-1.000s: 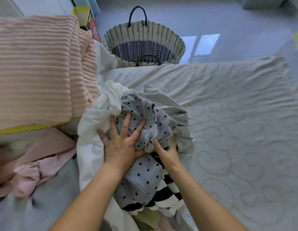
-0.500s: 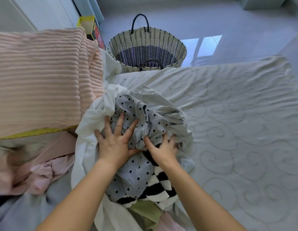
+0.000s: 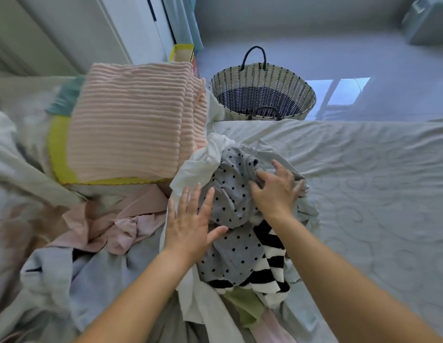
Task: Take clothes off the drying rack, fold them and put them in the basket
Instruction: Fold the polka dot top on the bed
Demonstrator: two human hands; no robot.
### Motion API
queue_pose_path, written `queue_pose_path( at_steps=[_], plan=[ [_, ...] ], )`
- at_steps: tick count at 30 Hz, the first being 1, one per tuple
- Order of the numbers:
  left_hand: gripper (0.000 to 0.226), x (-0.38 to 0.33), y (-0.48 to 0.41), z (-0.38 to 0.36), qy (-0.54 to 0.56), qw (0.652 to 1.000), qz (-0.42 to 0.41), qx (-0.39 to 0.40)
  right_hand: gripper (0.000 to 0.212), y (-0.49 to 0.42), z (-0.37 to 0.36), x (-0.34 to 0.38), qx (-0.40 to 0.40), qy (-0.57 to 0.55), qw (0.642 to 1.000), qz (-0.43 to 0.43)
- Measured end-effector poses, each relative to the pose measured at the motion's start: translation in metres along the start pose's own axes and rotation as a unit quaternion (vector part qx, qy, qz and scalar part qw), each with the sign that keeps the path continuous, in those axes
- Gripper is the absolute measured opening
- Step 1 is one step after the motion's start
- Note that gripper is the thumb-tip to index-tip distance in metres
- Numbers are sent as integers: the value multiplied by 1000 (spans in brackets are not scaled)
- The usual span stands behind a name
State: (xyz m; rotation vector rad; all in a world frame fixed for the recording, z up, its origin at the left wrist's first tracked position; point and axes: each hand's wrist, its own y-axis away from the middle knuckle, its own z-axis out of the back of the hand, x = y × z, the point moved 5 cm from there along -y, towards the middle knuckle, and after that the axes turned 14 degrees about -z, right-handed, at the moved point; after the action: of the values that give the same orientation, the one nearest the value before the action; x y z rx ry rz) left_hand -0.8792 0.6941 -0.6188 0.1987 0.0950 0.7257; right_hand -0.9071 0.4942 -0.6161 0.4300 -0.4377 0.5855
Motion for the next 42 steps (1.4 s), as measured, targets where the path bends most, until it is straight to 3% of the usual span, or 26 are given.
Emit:
queue_pose_path(
  at_steps=[3, 7, 11, 14, 17, 20, 21, 24, 27, 29, 32, 35, 38, 42],
  plan=[
    [88, 9, 13, 22, 9, 999, 5, -46, 16, 6, 18, 11, -11, -26, 999, 44],
    [103, 5, 31, 63, 95, 991, 9, -95, 16, 38, 64, 34, 3, -186, 969, 162],
    [112, -11, 49, 152, 251, 934, -51, -247, 25, 89, 137, 64, 40, -231, 935, 265],
    [113, -37, 62, 240, 295, 909, -139, -260, 22, 134, 211, 95, 41, -223, 919, 323],
    [97, -63, 83, 302, 321, 903, -216, -188, 17, 180, 277, 117, 43, -189, 921, 339],
    [32, -77, 115, 340, 409, 863, -238, -176, 21, 226, 325, 125, 51, -115, 927, 353],
    [21, -81, 126, 350, 414, 859, -238, -187, 21, 240, 339, 125, 49, -99, 930, 350],
    [32, -89, 160, 380, 426, 840, -211, -260, 17, 274, 373, 110, 30, -133, 948, 288],
    [37, -89, 184, 406, 457, 814, -173, -314, 38, 297, 387, 80, 53, -181, 966, 176],
    [47, -95, 197, 423, 417, 832, -183, -317, 27, 307, 398, 68, 43, -206, 968, 137],
    [41, -115, 217, 445, 356, 859, -179, -321, 23, 320, 420, 64, 15, -232, 965, 122],
    [38, -139, 229, 460, 301, 878, -180, -324, 40, 336, 440, 71, 26, -207, 965, 162],
    [36, -161, 231, 474, 287, 881, -192, -324, 12, 344, 467, 74, -18, -142, 966, 216],
    [23, -191, 231, 487, 283, 889, -175, -314, 19, 340, 502, 62, -14, -109, 965, 239]
  ],
)
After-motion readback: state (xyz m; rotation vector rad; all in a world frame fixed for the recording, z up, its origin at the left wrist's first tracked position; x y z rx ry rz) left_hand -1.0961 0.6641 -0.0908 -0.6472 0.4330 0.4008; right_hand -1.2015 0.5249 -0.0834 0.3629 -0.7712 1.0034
